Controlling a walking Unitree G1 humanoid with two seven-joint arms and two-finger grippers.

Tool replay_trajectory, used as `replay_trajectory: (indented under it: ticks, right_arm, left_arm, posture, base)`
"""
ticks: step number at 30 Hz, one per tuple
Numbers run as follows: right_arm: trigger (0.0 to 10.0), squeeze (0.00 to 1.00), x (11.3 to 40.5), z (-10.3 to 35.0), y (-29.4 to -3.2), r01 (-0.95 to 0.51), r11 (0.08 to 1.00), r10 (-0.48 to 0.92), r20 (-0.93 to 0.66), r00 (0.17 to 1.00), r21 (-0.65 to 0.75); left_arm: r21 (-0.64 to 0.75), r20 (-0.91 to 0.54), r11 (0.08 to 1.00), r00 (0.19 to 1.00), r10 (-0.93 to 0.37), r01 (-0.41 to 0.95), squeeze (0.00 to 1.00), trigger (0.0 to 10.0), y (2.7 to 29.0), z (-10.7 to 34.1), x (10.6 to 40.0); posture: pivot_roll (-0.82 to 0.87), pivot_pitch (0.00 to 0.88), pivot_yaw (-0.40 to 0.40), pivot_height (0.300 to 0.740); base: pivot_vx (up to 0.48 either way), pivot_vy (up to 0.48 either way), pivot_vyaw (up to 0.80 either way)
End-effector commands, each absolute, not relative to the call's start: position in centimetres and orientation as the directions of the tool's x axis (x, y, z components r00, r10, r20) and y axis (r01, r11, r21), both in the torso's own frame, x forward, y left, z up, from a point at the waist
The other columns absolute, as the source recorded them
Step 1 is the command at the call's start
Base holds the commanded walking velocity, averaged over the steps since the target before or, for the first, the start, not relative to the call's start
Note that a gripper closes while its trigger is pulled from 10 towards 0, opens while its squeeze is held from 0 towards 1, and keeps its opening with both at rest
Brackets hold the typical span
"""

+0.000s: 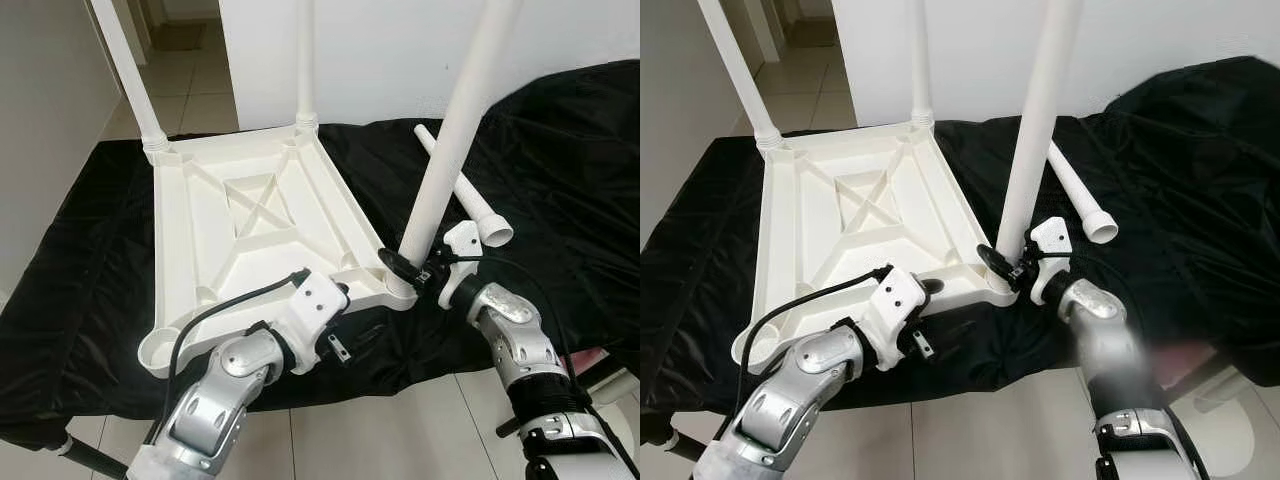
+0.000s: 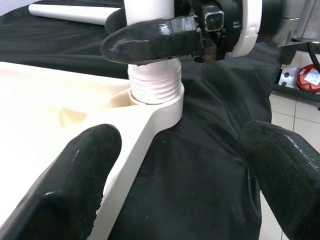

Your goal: Building children table

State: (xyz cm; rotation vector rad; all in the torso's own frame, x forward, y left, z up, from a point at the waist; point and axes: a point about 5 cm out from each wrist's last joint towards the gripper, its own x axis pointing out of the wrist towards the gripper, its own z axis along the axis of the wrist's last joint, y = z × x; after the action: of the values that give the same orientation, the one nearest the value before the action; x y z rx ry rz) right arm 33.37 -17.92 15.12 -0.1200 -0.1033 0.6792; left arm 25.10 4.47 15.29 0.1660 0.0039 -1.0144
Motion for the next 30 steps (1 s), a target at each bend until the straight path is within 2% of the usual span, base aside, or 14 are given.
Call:
replay_trajectory:
  ticks: [1, 8, 13, 21, 25, 27, 30]
  right_arm:
    - [10.0, 0.0, 33.1, 13.7, -17.9, -0.626, 0.774, 0.629, 0.008, 0.777, -0.095]
    - [10.0, 0.0, 32.9, 13.3, -17.1, -0.569, 0.821, 0.571, 0.036, 0.82, -0.05]
    - [10.0, 0.0, 32.8, 13.2, -16.4, -0.45, 0.893, 0.45, 0.035, 0.892, -0.024]
    - [10.0, 0.0, 32.4, 13.5, -15.4, -0.356, 0.934, 0.356, 0.041, 0.934, -0.022]
    - [10.0, 0.0, 32.2, 13.4, -15.0, -0.156, 0.987, 0.156, 0.005, 0.988, 0.048]
    - [10.0, 0.0, 32.2, 13.4, -15.0, -0.156, 0.987, 0.156, 0.005, 0.988, 0.048]
    - [10.0, 0.0, 31.7, 13.5, -14.0, -0.083, 0.994, 0.082, 0.007, 0.997, 0.07]
  left_arm:
    - [0.147, -0.079, 0.546, 0.56, -0.825, 0.825, 0.0, 10.0, 4.8, 15.5, 25.3]
    - [0.149, -0.077, 0.555, 0.569, -0.819, 0.818, 0.0, 10.0, 5.0, 15.7, 25.6]
    - [0.145, -0.077, 0.566, 0.579, -0.812, 0.812, 0.0, 10.0, 5.2, 15.6, 25.8]
    - [0.142, -0.075, 0.58, 0.593, -0.802, 0.802, 0.0, 10.0, 5.3, 15.5, 26.0]
    - [0.14, -0.073, 0.583, 0.596, -0.8, 0.8, 0.0, 10.0, 5.4, 15.4, 26.0]
    - [0.14, -0.073, 0.583, 0.596, -0.8, 0.8, 0.0, 10.0, 5.4, 15.4, 26.0]
    - [0.139, -0.071, 0.589, 0.601, -0.796, 0.796, 0.0, 10.0, 5.4, 15.4, 26.0]
  posture:
    - [-0.03, 0.051, 0.059, 0.74]
    - [-0.04, 0.051, 0.056, 0.74]
    - [-0.04, 0.049, 0.048, 0.74]
    - [-0.04, 0.04, 0.035, 0.74]
    - [-0.04, 0.03, 0.021, 0.74]
    - [-0.04, 0.03, 0.021, 0.74]
    - [-0.04, 0.023, 0.017, 0.74]
  base:
    - [0.0, 0.0, 0.0]
    - [0.0, 0.0, 0.0]
    - [0.0, 0.0, 0.0]
    - [0.0, 0.0, 0.0]
    - [0.0, 0.0, 0.0]
    - [0.0, 0.0, 0.0]
    - [0.0, 0.0, 0.0]
